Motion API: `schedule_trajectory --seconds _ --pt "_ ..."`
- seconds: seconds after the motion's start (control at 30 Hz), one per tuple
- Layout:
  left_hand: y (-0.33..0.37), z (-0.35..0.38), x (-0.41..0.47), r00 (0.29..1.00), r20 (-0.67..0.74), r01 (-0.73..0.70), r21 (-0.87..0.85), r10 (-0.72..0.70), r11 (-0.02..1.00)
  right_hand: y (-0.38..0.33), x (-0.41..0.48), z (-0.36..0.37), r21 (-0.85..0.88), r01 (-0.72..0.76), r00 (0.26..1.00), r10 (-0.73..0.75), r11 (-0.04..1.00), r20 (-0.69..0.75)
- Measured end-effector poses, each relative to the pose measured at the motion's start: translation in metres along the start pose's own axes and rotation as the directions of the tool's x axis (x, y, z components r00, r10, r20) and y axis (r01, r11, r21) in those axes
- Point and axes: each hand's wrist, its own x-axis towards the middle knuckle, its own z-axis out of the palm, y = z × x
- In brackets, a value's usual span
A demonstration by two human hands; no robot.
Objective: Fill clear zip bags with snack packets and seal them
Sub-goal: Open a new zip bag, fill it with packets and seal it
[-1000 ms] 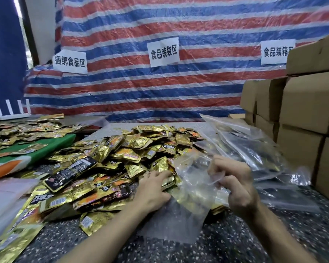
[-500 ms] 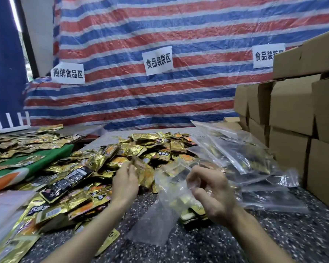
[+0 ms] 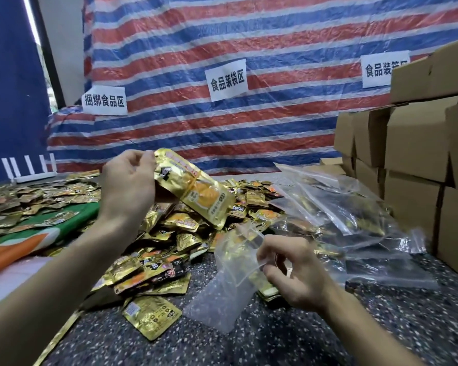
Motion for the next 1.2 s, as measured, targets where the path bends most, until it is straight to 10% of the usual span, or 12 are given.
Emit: schedule_trajectory --seconds 0.27,0.53,0.8,1.2 --pt "0.0 0.04 -0.038 0.962 0.203 -0.255 0.421 0.184 0.87 -0.006 0.002 0.004 0.144 0.08 0.996 -0.076 0.986 -0.036" --pt "-0.009 0.057 -0.041 0.941 0.311 -0.259 0.408 0.134 0.876 -0.001 0.005 0.006 0.063 0.117 0.983 -0.107 0.991 -0.148" --pt "0.026 0.054 -0.03 0.772 0.503 -0.611 0.414 0.389 0.675 0.001 0.011 -0.004 -0.083 0.181 0.921 -0.198 0.98 -0.335" --pt "-0.014 0.021 -0.005 0.888 0.427 -0.37 0.445 0.17 0.815 0.0 0.01 -0.001 -0.095 0.151 0.934 -0.173 0.984 -0.313"
